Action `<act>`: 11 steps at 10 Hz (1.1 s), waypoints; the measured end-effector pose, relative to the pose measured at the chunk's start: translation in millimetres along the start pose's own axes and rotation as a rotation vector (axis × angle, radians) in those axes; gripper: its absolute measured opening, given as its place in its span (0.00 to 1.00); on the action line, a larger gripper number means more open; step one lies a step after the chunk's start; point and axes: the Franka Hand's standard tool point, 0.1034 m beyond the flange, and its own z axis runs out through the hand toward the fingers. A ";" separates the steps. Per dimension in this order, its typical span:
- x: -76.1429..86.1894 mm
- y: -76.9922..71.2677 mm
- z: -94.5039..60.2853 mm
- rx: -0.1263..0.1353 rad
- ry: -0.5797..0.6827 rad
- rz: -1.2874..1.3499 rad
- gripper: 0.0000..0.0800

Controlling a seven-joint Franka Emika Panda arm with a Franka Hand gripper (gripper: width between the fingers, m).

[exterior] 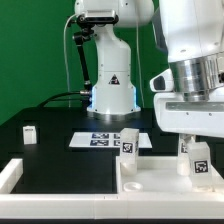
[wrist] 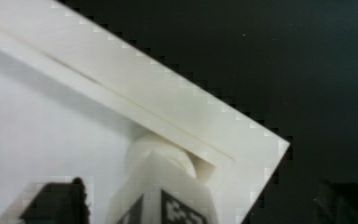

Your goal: Assemble square table

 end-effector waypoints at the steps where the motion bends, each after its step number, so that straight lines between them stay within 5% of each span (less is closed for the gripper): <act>1: 4.2 2.8 -1.7 -0.007 0.004 -0.147 0.81; 3: 20.8 11.5 -8.0 -0.029 0.019 -0.398 0.81; 6: 20.6 11.9 -6.8 -0.042 0.025 -0.473 0.81; 7: 20.3 11.9 -6.5 -0.042 0.025 -0.450 0.64; 8: 19.5 11.5 -6.3 -0.038 0.024 -0.372 0.64; 10: 18.9 11.5 -5.9 -0.033 0.023 -0.246 0.36; 11: 18.9 11.7 -5.8 -0.031 0.023 -0.191 0.36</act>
Offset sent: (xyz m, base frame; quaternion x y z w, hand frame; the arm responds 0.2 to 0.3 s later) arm 0.0099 -0.0159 0.0049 -0.0381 0.0325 -0.2761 0.9598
